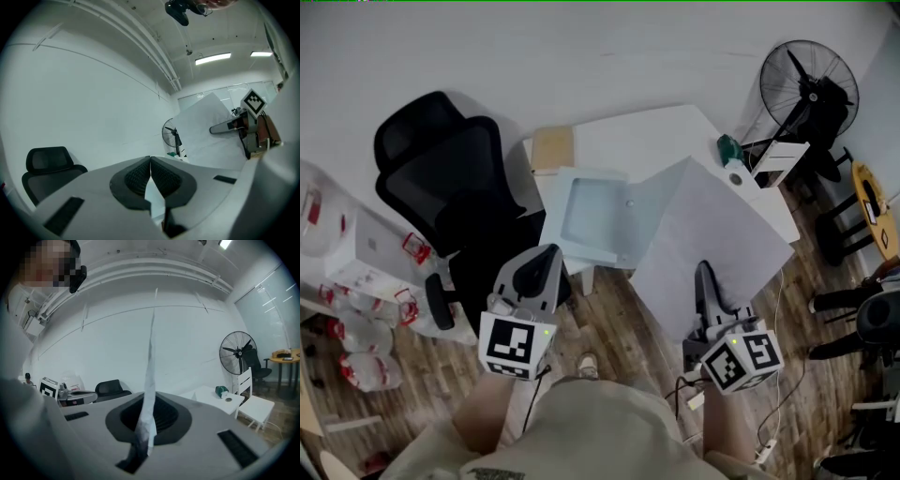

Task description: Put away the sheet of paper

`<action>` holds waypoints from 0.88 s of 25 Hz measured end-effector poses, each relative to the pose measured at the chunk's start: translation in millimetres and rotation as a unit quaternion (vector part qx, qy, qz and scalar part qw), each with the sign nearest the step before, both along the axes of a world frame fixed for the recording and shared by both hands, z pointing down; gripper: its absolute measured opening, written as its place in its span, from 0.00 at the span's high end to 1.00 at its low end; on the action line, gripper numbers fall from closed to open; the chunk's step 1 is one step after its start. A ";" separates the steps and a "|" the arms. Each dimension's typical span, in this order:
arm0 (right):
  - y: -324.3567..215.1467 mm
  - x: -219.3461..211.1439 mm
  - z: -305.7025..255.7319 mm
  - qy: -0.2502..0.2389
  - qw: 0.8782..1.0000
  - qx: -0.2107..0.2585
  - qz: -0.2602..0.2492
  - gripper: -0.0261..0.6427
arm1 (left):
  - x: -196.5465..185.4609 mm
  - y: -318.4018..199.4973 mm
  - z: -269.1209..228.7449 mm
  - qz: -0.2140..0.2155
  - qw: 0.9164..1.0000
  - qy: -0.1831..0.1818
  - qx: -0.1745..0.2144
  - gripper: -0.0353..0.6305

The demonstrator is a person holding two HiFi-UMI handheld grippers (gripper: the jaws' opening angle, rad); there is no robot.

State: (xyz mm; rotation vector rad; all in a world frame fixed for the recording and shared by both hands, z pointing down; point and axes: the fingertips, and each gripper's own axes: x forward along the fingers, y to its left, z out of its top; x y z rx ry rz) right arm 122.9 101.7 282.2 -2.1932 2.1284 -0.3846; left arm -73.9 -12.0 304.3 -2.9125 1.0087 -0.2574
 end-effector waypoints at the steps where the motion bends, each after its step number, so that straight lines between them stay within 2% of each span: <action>1: -5.2 1.1 2.4 -0.003 1.000 -0.004 0.000 0.93 | -0.9 -6.1 4.4 -0.003 1.000 0.000 -0.007 0.92; 4: -19.4 3.4 11.9 -0.011 1.000 -0.018 -0.007 0.93 | -5.3 -21.6 17.2 -0.013 1.000 -0.002 -0.027 0.92; 12: -50.4 22.7 44.9 -0.032 0.998 -0.053 -0.011 0.93 | -3.9 -45.4 37.5 -0.026 0.999 -0.023 -0.040 0.92; 22: -101.8 54.1 87.9 -0.071 0.993 -0.089 -0.041 0.93 | 30.7 -80.5 69.0 -0.042 0.995 -0.068 -0.061 0.92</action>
